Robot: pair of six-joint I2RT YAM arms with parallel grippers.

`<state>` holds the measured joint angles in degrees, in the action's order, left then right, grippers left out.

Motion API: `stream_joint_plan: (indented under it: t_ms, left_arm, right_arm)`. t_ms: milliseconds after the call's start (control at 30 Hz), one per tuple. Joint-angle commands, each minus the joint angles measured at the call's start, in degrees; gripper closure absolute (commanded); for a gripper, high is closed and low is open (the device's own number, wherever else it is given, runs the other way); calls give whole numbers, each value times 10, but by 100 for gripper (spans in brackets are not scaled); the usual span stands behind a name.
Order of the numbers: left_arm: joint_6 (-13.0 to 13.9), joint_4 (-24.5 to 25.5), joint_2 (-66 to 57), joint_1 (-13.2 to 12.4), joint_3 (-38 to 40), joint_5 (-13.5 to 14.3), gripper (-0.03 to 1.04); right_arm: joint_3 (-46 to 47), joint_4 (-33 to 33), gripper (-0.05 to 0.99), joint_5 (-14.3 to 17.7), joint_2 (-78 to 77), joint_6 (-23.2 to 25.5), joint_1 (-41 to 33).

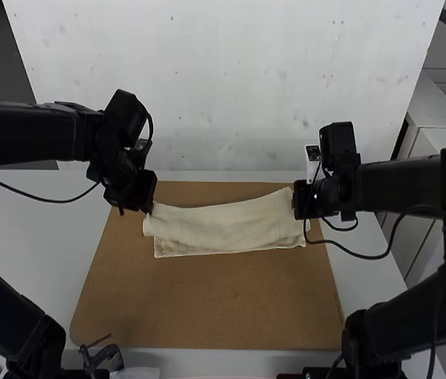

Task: Fold the towel.

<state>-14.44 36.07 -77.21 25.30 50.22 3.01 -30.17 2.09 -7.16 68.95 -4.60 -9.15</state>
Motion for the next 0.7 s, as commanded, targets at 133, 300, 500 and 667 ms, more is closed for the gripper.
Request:
stream_joint_plan:
  t_ms: [133,300,500,667]
  left_arm:
    - [-16,13,14,12,-24,4,99]
    - [-10,-23,-30,-4,-13,17,99]
    - [-7,-48,-105,-10,36,37,99]
    - [4,-74,-160,-23,71,42,99]
  right_arm:
    - [6,-16,92,-2,-2,-11,17]
    - [5,-50,92,-1,36,-9,30]
    - [8,-79,92,4,69,-8,35]
    - [4,-88,92,7,87,-3,33]
